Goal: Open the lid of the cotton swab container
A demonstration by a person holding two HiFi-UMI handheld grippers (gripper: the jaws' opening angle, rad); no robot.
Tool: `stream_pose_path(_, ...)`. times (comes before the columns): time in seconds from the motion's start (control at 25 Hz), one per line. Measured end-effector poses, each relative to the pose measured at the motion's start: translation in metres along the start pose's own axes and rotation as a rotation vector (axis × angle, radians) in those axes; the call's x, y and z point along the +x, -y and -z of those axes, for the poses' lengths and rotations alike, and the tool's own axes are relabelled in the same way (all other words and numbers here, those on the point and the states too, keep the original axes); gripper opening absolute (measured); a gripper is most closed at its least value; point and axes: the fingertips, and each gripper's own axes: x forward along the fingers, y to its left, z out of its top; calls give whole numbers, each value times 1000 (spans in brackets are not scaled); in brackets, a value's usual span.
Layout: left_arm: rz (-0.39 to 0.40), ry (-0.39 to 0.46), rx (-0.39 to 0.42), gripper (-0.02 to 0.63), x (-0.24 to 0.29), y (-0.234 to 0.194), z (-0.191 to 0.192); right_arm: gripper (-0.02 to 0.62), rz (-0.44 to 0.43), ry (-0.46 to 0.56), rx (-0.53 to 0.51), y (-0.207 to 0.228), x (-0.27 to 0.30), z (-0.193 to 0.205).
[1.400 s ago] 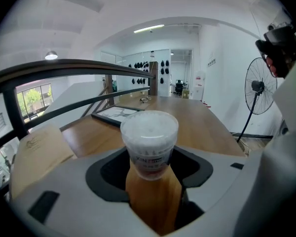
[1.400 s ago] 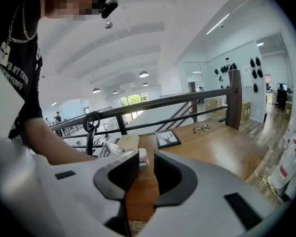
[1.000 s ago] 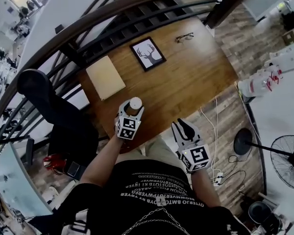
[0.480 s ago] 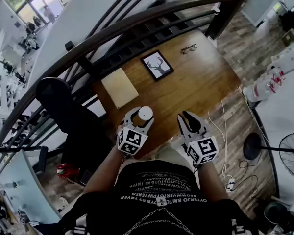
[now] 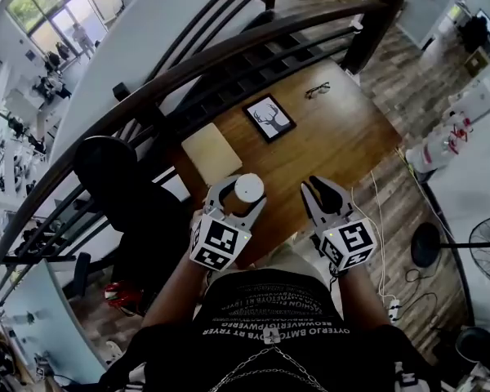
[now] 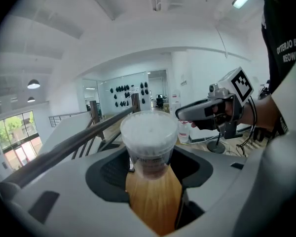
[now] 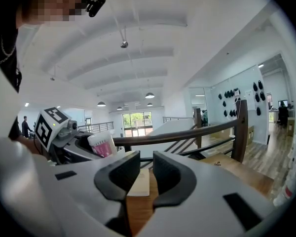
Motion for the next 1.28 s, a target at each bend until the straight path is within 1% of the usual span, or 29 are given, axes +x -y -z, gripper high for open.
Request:
stream_pose_path(0.08, 3, -4, 21, 273, -12, -1, -8, 86, -27, 15, 1, -14, 0, -13)
stream_pose_path(0.16, 14, -5, 30, 273, -23, 0, -15, 87, -76, 26, 0, -32, 0, -27)
stream_pose_path(0.32, 45, -16, 42, 274, -38, 13, -24, 101, -221, 57, -30, -81, -8, -57)
stream_pose_path(0.4, 59, -27, 61, 273, -42, 19, -25, 128, -288, 65, -61, -105, -13, -69)
stream_pose_path(0.48, 81, -43, 77, 274, -44, 28, -22, 162, -324, 51, -83, -123, -16, -72)
stream_pose_path(0.6, 113, -60, 76, 273, -48, 38, -17, 252, -354, 10, -130, -142, -17, -63)
stream_pose_path(0.68, 130, -74, 85, 273, -51, 41, -14, 276, -355, -25, -179, -152, -15, -55)
stream_pose_path(0.8, 170, -98, 100, 273, -56, 51, -8, 275, -328, -73, -258, -159, -12, -43)
stream_pose_path(0.88, 197, -108, 104, 273, -57, 58, -7, 275, -322, -89, -289, -160, -12, -38)
stream_pose_path(1.0, 213, -120, 112, 273, -58, 63, -8, 270, -326, -107, -276, -160, -16, -36)
stream_pose_path(1.08, 210, -126, 115, 270, -58, 65, -9, 265, -328, -110, -260, -159, -17, -36)
stream_pose_path(1.28, 210, -106, 100, 267, -53, 65, -9, 258, -290, -152, -227, -153, -15, -33)
